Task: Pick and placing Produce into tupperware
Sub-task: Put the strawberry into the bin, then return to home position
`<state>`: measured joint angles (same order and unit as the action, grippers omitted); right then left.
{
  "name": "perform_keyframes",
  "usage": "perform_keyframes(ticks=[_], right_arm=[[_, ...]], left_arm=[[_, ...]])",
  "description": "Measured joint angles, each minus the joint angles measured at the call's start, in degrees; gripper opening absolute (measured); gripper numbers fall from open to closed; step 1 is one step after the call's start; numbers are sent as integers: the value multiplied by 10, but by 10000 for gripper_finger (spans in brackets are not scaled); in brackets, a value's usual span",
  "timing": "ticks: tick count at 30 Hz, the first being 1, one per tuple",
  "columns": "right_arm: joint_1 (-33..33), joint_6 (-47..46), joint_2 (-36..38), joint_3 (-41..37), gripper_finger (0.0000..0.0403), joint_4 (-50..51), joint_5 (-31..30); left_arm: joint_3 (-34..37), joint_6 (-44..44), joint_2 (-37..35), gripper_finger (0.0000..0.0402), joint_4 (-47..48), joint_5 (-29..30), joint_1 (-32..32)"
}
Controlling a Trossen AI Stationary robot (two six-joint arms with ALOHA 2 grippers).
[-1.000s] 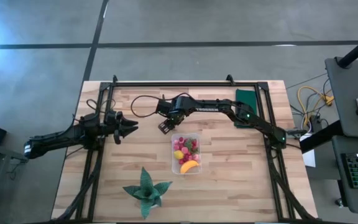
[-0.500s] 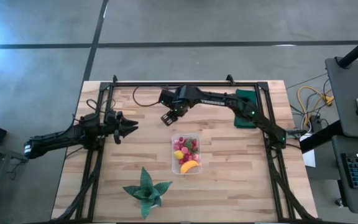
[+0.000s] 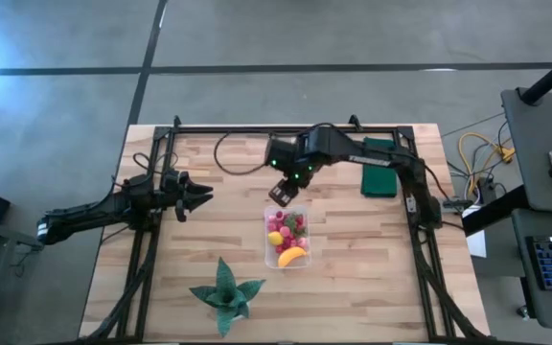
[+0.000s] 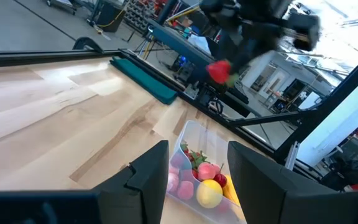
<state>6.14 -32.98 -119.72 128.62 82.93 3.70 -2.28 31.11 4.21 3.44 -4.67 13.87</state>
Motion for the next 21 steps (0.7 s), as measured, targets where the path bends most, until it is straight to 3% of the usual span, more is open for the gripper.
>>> perform_keyframes(ticks=[11,17,21], right_arm=[[-113,-6,-4,-72,154,-33,-39],[-128,-44,-8,-148,185,-104,-78],[-143,-49,-5,-154,207,-112,-109]], left_arm=[[0,0,1,150,0,-1,0],[0,0,0,150,-1,-2,0],[0,0,0,150,-2,-2,0]])
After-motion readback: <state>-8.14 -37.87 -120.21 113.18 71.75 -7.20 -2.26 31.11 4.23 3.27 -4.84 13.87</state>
